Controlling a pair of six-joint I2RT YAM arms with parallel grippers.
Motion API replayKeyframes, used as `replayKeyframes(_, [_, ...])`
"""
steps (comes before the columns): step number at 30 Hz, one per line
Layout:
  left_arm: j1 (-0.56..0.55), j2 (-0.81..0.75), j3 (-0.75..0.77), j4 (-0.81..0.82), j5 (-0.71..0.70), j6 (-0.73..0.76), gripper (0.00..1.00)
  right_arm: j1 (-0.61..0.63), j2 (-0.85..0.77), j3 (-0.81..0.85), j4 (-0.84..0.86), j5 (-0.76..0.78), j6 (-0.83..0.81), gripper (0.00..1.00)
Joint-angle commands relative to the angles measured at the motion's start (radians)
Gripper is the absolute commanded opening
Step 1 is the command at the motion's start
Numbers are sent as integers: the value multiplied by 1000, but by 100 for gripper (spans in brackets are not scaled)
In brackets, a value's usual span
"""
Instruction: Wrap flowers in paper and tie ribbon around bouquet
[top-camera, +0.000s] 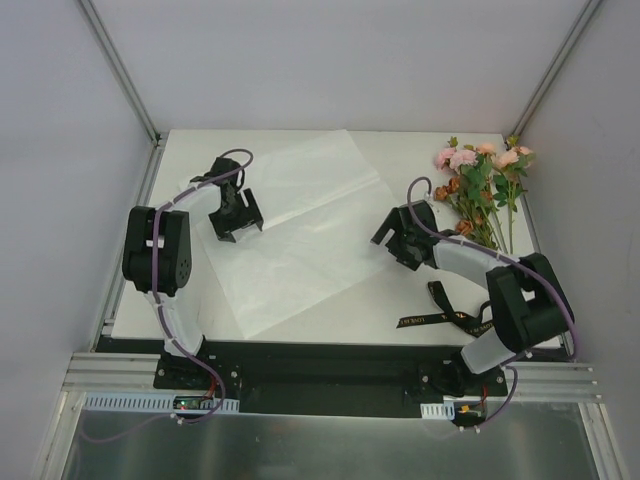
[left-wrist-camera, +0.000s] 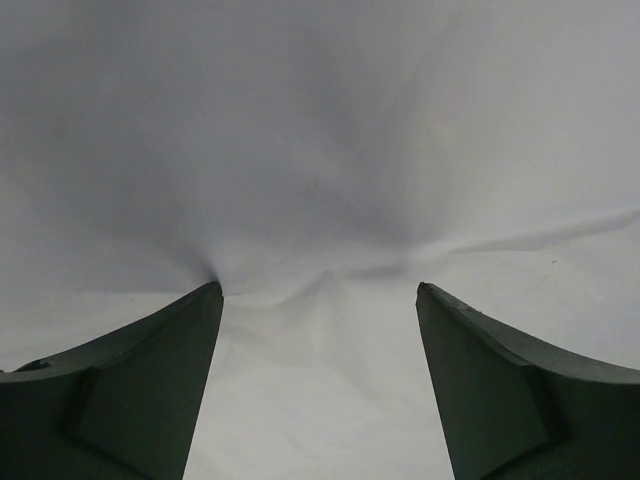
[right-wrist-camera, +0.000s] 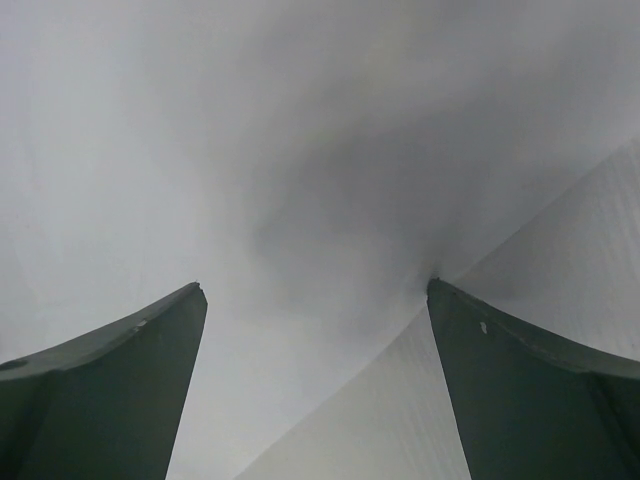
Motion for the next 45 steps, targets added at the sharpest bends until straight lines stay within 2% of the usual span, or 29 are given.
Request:
replayKeyframes(1, [3,-83,-110,-18,26,-83,79,-1,133,83,35,18,-54,97])
replayKeyframes(4, [3,-138,-206,22,67,-114,79,-21,224,180,36,1,-126,96])
replayKeyframes(9, [-29,-224,-395,133,239,-212,79,-75,363,373,3,-71,-271,96])
replayKeyframes(13, [-148,-252,-432,212,303,-293,80,-86,498,626,-94,-224,-406,96])
replayKeyframes(14, [-215,-252,-429,248,325,-311,80,-89,542,671,-115,-237,-431,96])
replayKeyframes(17, [-297,-269,-404,301,380,-374,80,-90,581,847,-235,-256,-515,96])
replayKeyframes(19, [-302,-343,-404,311,347,-381,81,-90,555,907,-338,-192,-552,96])
replayKeyframes(21, [-279,-408,-398,308,311,-333,84,-90,479,901,-423,-126,-577,96])
replayKeyframes(22, [-265,-462,-400,302,291,-318,85,-92,454,881,-457,-36,-595,96])
replayKeyframes(23, [-247,-485,-401,297,296,-299,89,-92,426,863,-482,0,-598,96])
replayKeyframes(26, [-137,-523,-403,273,346,-255,89,-92,316,742,-542,92,-583,96])
replayKeyframes(30, [-38,-481,-394,259,353,-187,86,-81,142,480,-453,-8,-496,96])
replayKeyframes(32, [-11,-412,-368,228,333,-160,84,-58,64,336,-377,-119,-442,96])
replayKeyframes(35, [-4,-350,-369,217,302,-158,81,37,-8,221,-338,-53,-376,96])
replayKeyframes(40, [-6,-335,-441,220,268,-198,82,101,-60,102,-281,46,-269,96])
replayKeyframes(45, [-6,-401,-559,233,250,-218,84,118,5,79,-212,79,-241,96])
